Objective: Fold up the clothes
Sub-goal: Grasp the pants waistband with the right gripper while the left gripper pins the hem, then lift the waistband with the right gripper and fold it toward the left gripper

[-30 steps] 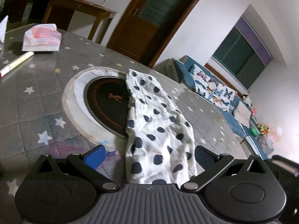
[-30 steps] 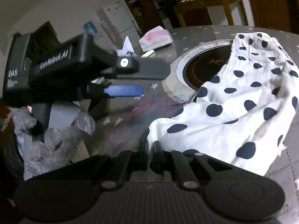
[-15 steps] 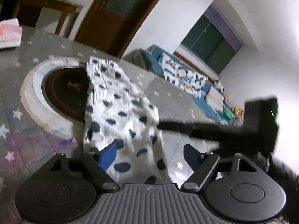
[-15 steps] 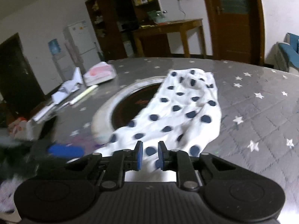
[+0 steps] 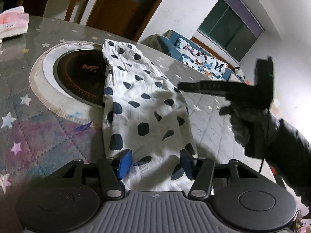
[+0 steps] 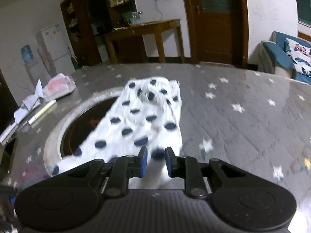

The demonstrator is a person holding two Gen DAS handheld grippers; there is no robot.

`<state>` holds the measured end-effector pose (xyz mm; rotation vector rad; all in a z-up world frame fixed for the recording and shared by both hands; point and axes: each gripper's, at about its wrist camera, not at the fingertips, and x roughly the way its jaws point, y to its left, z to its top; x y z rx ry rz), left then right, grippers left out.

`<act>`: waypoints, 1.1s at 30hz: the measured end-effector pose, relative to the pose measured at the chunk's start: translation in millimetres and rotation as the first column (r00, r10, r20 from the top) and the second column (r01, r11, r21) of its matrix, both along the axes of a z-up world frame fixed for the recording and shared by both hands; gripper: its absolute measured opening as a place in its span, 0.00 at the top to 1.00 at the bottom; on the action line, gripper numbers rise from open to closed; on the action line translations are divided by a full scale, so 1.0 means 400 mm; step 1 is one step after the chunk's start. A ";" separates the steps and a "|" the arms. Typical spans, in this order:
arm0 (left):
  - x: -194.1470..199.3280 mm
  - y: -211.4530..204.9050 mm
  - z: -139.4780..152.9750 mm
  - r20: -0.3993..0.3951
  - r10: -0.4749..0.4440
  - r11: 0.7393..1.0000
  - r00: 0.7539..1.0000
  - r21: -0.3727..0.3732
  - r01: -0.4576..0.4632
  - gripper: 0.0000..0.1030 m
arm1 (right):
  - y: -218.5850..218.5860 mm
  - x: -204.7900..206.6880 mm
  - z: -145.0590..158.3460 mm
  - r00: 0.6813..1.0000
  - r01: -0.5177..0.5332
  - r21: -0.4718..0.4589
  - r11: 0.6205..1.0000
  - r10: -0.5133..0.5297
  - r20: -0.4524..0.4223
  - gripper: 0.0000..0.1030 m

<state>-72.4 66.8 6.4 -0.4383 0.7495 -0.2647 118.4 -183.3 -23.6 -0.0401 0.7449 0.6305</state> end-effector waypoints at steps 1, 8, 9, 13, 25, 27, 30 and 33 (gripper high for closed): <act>0.001 -0.001 -0.001 -0.004 0.000 1.000 1.000 0.003 0.000 0.43 | 0.013 0.014 -0.003 1.000 -0.009 -0.014 1.000 0.009 0.001 0.78; 0.006 -0.004 -0.006 -0.021 -0.007 1.000 1.000 0.016 0.008 0.43 | 0.062 0.124 -0.041 1.000 0.013 -0.077 0.997 -0.013 -0.005 0.77; 0.008 -0.005 -0.006 -0.023 -0.009 1.000 1.000 0.018 0.009 0.43 | 0.069 0.141 -0.037 1.000 0.011 -0.071 0.997 -0.011 0.002 0.77; 0.014 -0.016 -0.003 -0.029 -0.016 0.999 0.999 0.030 0.016 0.39 | 0.122 0.225 -0.021 0.999 -0.016 -0.056 0.998 0.018 0.035 0.77; 0.018 -0.018 -0.003 -0.039 -0.021 0.999 0.999 0.027 0.022 0.37 | 0.240 0.423 -0.084 0.999 -0.040 -0.066 0.997 0.040 0.000 0.77; 0.019 -0.019 -0.003 -0.039 -0.022 0.999 0.999 0.027 0.023 0.36 | 0.247 0.427 -0.090 0.999 -0.045 -0.071 0.996 0.045 0.009 0.78; 0.019 -0.021 -0.003 -0.039 -0.023 0.999 0.999 0.027 0.025 0.35 | 0.245 0.429 -0.088 0.999 -0.046 -0.062 0.997 0.047 0.016 0.92; 0.017 -0.022 -0.003 -0.040 -0.023 0.999 0.999 0.028 0.024 0.35 | 0.235 0.423 -0.068 0.998 -0.037 -0.057 0.998 0.040 0.051 0.96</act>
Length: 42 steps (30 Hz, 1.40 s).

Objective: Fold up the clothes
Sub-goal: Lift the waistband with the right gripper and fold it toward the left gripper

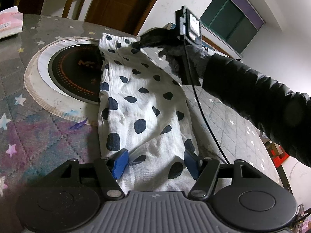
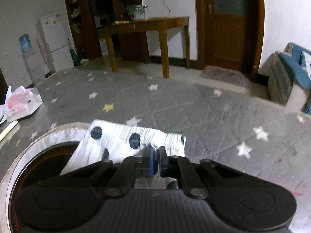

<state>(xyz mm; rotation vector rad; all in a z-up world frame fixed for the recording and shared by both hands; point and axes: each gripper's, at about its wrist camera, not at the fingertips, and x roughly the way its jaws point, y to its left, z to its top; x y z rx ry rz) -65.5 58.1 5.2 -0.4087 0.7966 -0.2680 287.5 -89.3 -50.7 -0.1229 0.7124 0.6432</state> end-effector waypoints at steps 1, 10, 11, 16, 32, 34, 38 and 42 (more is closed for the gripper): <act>0.000 0.000 0.000 0.000 0.000 1.000 1.000 0.000 0.000 0.35 | -0.004 0.000 0.011 1.000 0.004 0.004 1.000 -0.004 0.013 0.96; -0.005 -0.008 -0.001 0.000 0.001 1.000 1.000 0.008 -0.001 0.35 | -0.045 0.042 0.011 0.998 0.054 -0.026 0.998 -0.053 0.039 0.93; -0.006 -0.008 0.000 0.000 0.001 1.000 1.000 0.008 -0.001 0.34 | -0.050 0.044 0.005 0.998 0.058 -0.022 0.998 -0.057 0.031 0.93; -0.008 -0.007 0.000 0.002 0.002 1.000 1.000 0.004 -0.002 0.34 | -0.079 -0.011 0.041 0.998 0.026 -0.019 0.999 -0.025 0.060 0.88; -0.012 -0.003 -0.004 0.014 0.002 1.000 1.000 -0.007 -0.002 0.32 | -0.009 -0.101 0.045 0.993 -0.115 -0.070 0.991 0.117 0.033 0.86; -0.011 -0.003 -0.004 0.013 0.004 1.000 1.000 -0.007 -0.004 0.32 | 0.044 -0.091 0.048 0.986 -0.164 -0.062 0.985 0.165 0.019 0.77; -0.010 -0.005 -0.004 0.011 0.007 1.000 1.000 -0.006 -0.007 0.32 | 0.158 -0.066 0.024 0.975 -0.221 -0.118 0.968 0.223 0.002 0.76; -0.012 -0.007 -0.005 0.013 0.006 1.000 1.000 -0.005 -0.006 0.32 | 0.224 -0.045 -0.009 0.973 -0.228 -0.165 0.960 0.231 0.000 0.73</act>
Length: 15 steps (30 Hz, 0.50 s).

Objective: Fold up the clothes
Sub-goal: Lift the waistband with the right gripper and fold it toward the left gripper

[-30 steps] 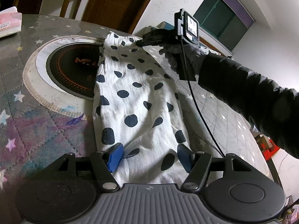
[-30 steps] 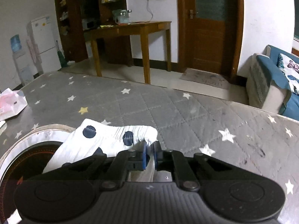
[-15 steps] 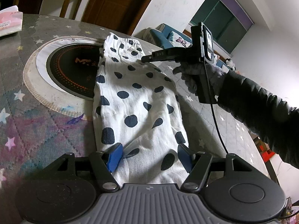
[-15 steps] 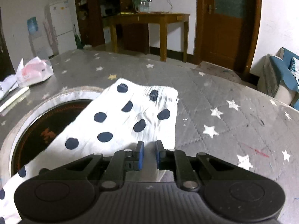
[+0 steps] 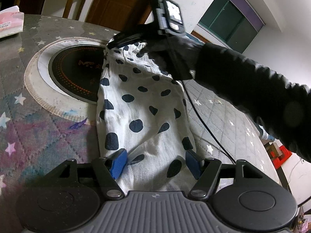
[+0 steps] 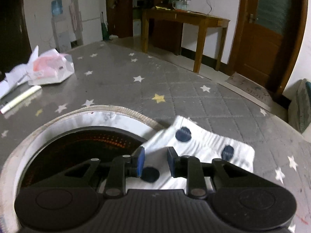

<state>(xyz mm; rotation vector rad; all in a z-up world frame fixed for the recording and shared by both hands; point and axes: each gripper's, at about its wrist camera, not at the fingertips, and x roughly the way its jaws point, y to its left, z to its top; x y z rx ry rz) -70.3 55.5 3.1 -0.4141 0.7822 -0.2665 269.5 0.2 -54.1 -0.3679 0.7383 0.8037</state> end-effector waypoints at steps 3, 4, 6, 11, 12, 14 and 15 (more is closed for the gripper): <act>-0.001 -0.001 -0.002 0.001 0.000 1.000 1.000 0.000 0.000 0.32 | 0.014 0.017 -0.017 1.000 0.011 0.001 1.000 -0.011 0.008 0.64; -0.002 -0.001 -0.002 0.001 0.001 1.000 1.000 -0.001 -0.001 0.32 | 0.013 0.020 -0.017 1.000 0.013 0.007 1.000 -0.013 0.008 0.64; -0.003 0.000 -0.002 0.001 0.002 1.000 1.000 -0.003 -0.002 0.32 | 0.004 0.020 -0.008 1.000 0.019 0.022 1.000 -0.019 0.005 0.64; -0.003 -0.005 0.001 0.005 -0.005 1.000 1.000 -0.002 0.005 0.27 | -0.059 -0.039 0.033 1.000 -0.013 0.048 0.999 0.014 -0.008 0.56; -0.003 -0.005 0.002 0.006 -0.006 1.000 1.000 -0.002 0.006 0.27 | -0.077 -0.059 0.040 1.000 -0.025 0.049 0.998 0.025 -0.008 0.56; -0.003 -0.003 0.002 0.007 -0.007 1.000 1.000 -0.008 0.007 0.26 | -0.127 -0.112 0.048 0.999 -0.045 0.050 0.998 0.046 -0.015 0.55; -0.004 -0.002 0.001 0.009 -0.007 1.000 1.000 -0.011 0.008 0.26 | -0.152 -0.136 0.051 0.999 -0.047 0.057 0.997 0.048 -0.018 0.54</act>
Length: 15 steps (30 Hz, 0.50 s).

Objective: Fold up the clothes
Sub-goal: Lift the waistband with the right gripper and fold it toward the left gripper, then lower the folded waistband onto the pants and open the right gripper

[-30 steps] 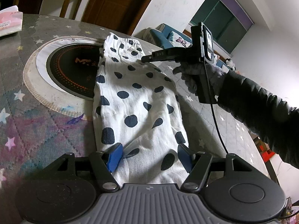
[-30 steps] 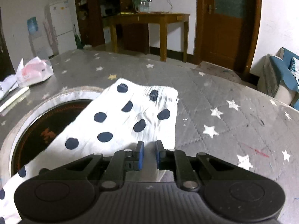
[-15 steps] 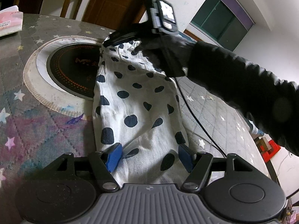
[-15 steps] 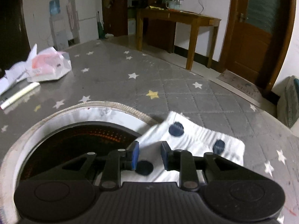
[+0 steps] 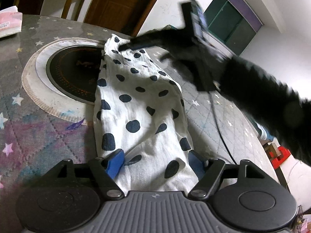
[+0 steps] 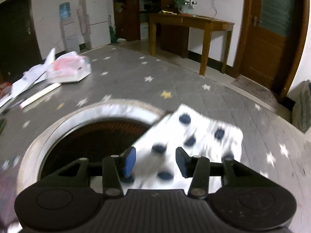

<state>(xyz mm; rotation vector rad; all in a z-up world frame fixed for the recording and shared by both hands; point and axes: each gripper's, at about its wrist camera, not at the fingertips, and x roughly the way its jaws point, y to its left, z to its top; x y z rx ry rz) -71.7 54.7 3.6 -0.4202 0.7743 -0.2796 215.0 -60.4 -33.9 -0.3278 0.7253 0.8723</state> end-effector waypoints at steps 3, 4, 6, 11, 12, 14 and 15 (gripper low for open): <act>0.001 -0.002 -0.001 0.004 -0.003 1.000 1.000 -0.007 0.003 0.22 | -0.081 -0.070 0.004 0.999 0.005 0.035 0.999 -0.004 -0.031 0.51; 0.002 -0.005 0.000 0.006 -0.005 1.000 1.000 -0.009 0.005 0.20 | -0.107 -0.095 0.004 0.999 0.007 0.047 0.999 -0.005 -0.042 0.51; 0.003 -0.010 0.002 0.007 -0.008 1.000 1.000 -0.006 0.008 0.17 | -0.160 -0.141 0.004 0.998 0.018 0.076 0.997 -0.013 -0.066 0.51; 0.006 -0.014 0.001 0.010 -0.020 1.000 1.000 0.002 0.020 0.15 | -0.280 -0.243 0.014 0.994 0.081 0.146 0.986 -0.069 -0.087 0.50; 0.005 -0.014 0.001 0.010 -0.020 1.000 1.000 0.001 0.020 0.15 | -0.301 -0.255 0.018 0.992 0.101 0.162 0.982 -0.087 -0.091 0.50; 0.004 -0.013 0.002 0.009 -0.021 1.000 1.000 0.003 0.021 0.15 | -0.340 -0.264 0.021 0.986 0.148 0.180 0.972 -0.132 -0.099 0.51; 0.004 -0.014 0.002 0.009 -0.022 1.000 1.000 0.005 0.022 0.15 | -0.359 -0.262 0.018 0.981 0.176 0.184 0.967 -0.157 -0.111 0.51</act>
